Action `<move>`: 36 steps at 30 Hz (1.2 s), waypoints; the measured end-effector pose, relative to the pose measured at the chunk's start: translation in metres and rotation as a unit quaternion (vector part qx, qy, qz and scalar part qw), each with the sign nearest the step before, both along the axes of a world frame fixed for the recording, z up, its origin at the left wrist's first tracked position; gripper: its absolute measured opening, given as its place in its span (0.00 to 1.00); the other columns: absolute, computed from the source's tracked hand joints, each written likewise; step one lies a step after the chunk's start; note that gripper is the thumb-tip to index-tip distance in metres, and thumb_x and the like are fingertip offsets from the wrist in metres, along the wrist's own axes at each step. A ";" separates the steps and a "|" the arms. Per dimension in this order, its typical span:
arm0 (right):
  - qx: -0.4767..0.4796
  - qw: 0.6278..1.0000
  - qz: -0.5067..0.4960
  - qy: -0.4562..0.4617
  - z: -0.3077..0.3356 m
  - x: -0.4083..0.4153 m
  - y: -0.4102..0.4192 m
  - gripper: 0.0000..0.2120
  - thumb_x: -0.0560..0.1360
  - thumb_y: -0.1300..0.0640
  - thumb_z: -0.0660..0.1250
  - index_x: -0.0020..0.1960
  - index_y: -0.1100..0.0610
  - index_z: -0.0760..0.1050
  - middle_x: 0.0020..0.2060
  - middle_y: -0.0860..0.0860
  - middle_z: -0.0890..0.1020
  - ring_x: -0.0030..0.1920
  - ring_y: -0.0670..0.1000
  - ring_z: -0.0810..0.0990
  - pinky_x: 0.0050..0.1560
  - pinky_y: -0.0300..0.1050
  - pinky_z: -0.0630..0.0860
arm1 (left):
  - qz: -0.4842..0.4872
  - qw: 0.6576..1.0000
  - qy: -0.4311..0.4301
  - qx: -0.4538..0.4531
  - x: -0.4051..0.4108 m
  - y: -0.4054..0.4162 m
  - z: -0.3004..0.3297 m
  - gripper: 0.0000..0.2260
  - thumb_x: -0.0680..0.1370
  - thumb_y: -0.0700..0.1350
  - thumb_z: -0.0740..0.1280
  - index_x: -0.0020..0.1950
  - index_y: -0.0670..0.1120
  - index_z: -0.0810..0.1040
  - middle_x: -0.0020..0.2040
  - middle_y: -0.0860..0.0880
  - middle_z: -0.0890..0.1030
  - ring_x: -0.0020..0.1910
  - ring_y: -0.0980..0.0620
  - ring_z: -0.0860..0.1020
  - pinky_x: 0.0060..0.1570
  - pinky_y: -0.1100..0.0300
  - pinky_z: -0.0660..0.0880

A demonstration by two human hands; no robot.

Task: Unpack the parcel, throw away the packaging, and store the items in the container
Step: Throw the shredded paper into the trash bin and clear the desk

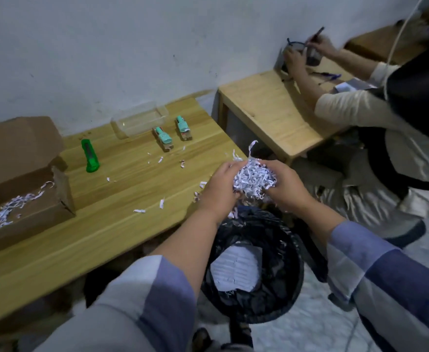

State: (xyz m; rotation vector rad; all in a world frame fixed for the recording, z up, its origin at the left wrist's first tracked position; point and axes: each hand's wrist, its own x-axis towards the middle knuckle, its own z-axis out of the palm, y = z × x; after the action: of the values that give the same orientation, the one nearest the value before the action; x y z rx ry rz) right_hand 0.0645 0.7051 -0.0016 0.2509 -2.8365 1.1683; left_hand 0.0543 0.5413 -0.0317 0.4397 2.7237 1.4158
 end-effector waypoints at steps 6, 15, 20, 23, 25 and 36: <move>0.005 0.994 -0.048 -0.095 -0.075 0.039 0.045 0.25 0.66 0.68 0.71 0.62 0.56 0.77 0.56 0.56 0.82 0.57 0.55 0.79 0.55 0.37 0.68 | -0.054 0.996 -0.070 -0.024 0.034 0.041 -0.070 0.35 0.69 0.28 0.70 0.72 0.51 0.69 0.67 0.52 0.70 0.65 0.55 0.70 0.63 0.67 0.63; -0.032 0.950 -0.102 -0.293 -0.350 0.067 0.066 0.24 0.68 0.69 0.67 0.63 0.58 0.76 0.59 0.58 0.80 0.60 0.57 0.77 0.55 0.37 0.71 | -0.092 0.966 -0.217 -0.108 0.054 0.062 -0.330 0.29 0.71 0.36 0.71 0.71 0.48 0.70 0.67 0.48 0.71 0.65 0.51 0.71 0.65 0.65 0.63; -0.008 0.919 -0.097 -0.382 -0.506 0.054 0.068 0.27 0.67 0.61 0.67 0.66 0.51 0.73 0.61 0.58 0.79 0.63 0.59 0.76 0.65 0.48 0.72 | -0.062 0.957 -0.246 -0.143 0.047 0.074 -0.498 0.31 0.68 0.50 0.70 0.69 0.42 0.71 0.64 0.41 0.75 0.64 0.40 0.73 0.65 0.50 0.69; 0.018 0.897 -0.090 -0.433 -0.569 0.044 0.066 0.34 0.66 0.59 0.66 0.72 0.47 0.65 0.68 0.57 0.73 0.68 0.58 0.71 0.69 0.48 0.67 | -0.101 0.937 -0.253 -0.218 0.035 0.078 -0.561 0.43 0.66 0.51 0.77 0.76 0.47 0.59 0.72 0.43 0.67 0.71 0.44 0.65 0.70 0.48 0.63; 0.023 0.883 -0.084 -0.461 -0.590 0.039 0.063 0.37 0.67 0.56 0.67 0.74 0.44 0.60 0.72 0.55 0.66 0.72 0.57 0.66 0.72 0.48 0.63 | -0.136 0.917 -0.259 -0.270 0.030 0.079 -0.586 0.49 0.65 0.56 0.77 0.78 0.48 0.52 0.76 0.44 0.60 0.75 0.43 0.58 0.73 0.47 0.56; -0.014 0.886 -0.089 -0.454 -0.435 0.047 0.066 0.22 0.75 0.61 0.61 0.69 0.52 0.69 0.67 0.55 0.75 0.62 0.55 0.76 0.59 0.45 0.74 | -0.119 0.918 -0.287 -0.246 0.040 0.079 -0.413 0.25 0.73 0.52 0.59 0.70 0.47 0.70 0.69 0.46 0.72 0.69 0.46 0.67 0.69 0.57 0.63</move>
State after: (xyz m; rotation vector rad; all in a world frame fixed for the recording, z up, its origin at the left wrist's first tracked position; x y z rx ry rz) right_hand 0.1110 0.7709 -0.4362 -0.7572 -3.4450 1.5869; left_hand 0.0941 0.6204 -0.4451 0.2540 2.3094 0.6213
